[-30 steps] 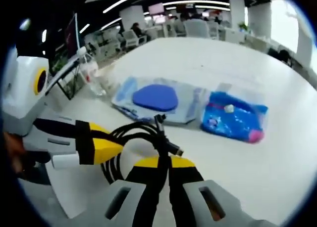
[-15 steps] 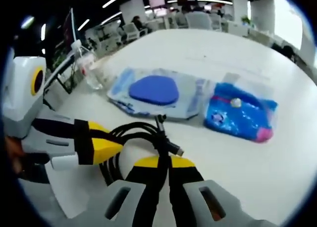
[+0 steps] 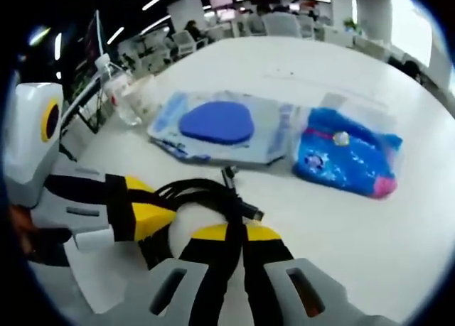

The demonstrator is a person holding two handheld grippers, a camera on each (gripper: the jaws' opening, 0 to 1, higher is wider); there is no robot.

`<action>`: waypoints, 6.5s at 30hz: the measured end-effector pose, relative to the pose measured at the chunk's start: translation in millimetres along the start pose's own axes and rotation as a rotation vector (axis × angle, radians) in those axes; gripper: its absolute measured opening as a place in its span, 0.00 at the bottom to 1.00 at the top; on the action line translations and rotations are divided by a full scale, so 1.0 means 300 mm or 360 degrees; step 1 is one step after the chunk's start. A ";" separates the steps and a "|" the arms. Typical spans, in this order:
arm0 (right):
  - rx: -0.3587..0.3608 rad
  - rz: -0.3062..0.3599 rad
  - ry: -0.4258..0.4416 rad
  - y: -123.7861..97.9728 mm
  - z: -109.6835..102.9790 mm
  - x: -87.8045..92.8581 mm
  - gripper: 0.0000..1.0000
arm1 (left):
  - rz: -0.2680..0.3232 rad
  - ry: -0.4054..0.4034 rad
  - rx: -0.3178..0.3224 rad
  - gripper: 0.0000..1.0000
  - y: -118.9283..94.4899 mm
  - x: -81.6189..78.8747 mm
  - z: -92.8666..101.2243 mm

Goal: Arrange the tabletop items into an orderly group along one side of the table until the central work area is clear of visible clutter.

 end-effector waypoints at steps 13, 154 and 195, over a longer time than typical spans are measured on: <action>-0.0019 0.0020 -0.0046 -0.001 -0.002 0.004 0.04 | -0.0015 0.0031 0.0008 0.13 0.002 0.010 0.008; -0.0064 0.0405 -0.0008 -0.510 -0.090 0.234 1.00 | 0.0381 0.0334 0.0032 0.91 -0.437 0.066 -0.012; -0.0095 0.0512 -0.0086 -0.672 -0.159 0.314 1.00 | 0.0563 0.0259 0.0026 0.96 -0.650 0.247 0.010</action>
Point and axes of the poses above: the point that each gripper's makers call its tool centre point, and the gripper's own axes: y roughly forward along the fingers, z roughly to its right, x roughly out of its underside, the point moved 6 cm from there along -y, roughly backward along the fingers, and after that the axes turned 10 degrees about z, right-handed, at the moved point
